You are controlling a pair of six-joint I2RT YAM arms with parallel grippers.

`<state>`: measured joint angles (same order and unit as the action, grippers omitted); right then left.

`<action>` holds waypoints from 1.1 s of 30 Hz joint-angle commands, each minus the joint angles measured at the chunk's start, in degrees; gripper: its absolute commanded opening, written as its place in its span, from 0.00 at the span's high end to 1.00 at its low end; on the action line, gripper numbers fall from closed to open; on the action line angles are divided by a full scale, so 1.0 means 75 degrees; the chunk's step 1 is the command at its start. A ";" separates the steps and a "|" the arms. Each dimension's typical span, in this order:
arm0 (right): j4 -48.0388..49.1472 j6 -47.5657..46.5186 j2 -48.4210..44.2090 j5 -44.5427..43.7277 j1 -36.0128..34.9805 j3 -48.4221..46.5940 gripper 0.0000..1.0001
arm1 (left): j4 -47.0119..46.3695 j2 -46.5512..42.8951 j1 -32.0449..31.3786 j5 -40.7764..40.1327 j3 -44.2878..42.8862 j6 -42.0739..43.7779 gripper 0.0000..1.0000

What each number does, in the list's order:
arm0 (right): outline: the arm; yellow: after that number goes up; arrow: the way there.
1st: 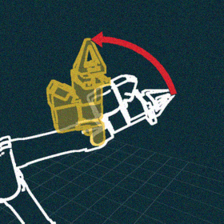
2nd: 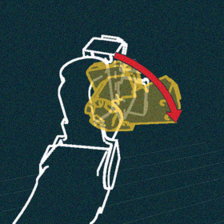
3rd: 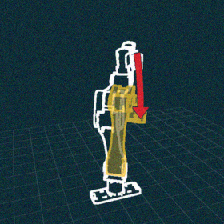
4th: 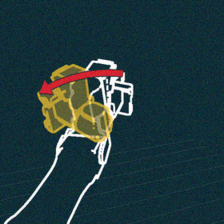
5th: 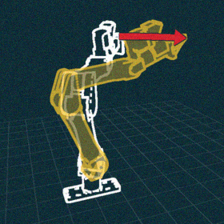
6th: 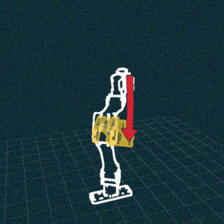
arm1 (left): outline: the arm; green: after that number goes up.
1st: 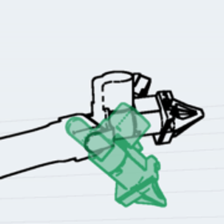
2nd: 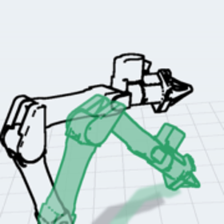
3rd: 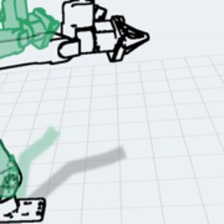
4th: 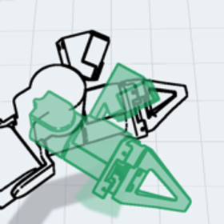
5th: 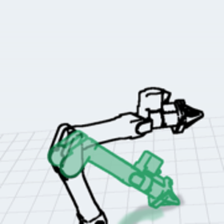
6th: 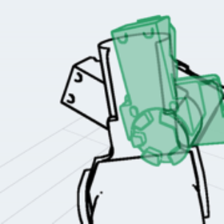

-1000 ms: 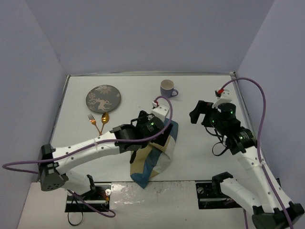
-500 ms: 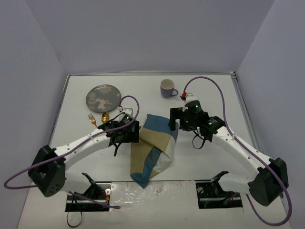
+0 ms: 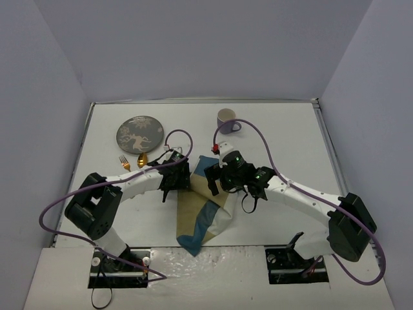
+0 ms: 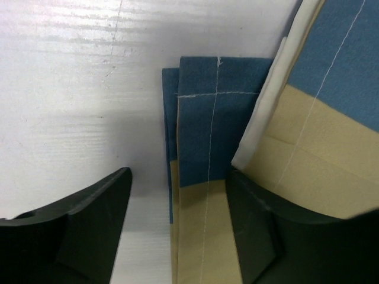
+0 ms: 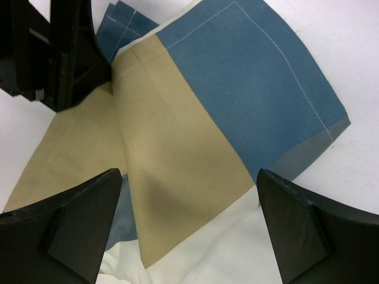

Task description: Set the dinner table for one person

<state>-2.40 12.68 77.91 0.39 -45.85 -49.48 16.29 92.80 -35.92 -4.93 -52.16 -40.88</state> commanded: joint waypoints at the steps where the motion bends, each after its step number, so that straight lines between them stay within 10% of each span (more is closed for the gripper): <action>1: 0.0484 -0.0084 0.0042 -0.0383 -0.0335 0.0258 0.06 | -0.0487 0.0319 0.0055 0.0294 0.0135 -0.0280 0.47; 13: 0.0586 0.0306 0.0423 -0.1142 -0.1229 0.0621 0.10 | -0.0884 0.0764 0.0055 0.0443 0.0369 -0.0408 0.85; 16: 0.0556 0.0471 0.0554 -0.1692 -0.1234 0.0633 0.25 | -0.0918 0.0909 0.0055 0.0412 0.0349 -0.0397 0.99; 25: 0.0315 0.1161 0.0101 -0.2672 -0.0167 0.0825 0.97 | -0.0421 0.0876 0.0403 0.0183 -0.0249 -0.0206 1.00; 33: -0.0707 0.2406 -0.1626 -0.3225 0.0802 0.1165 1.00 | -0.0108 0.0028 0.0770 -0.0174 -0.0235 -0.0289 1.00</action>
<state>-3.85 22.91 73.58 -17.36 -41.27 -42.11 10.47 96.98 -31.44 -2.80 -54.79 -43.05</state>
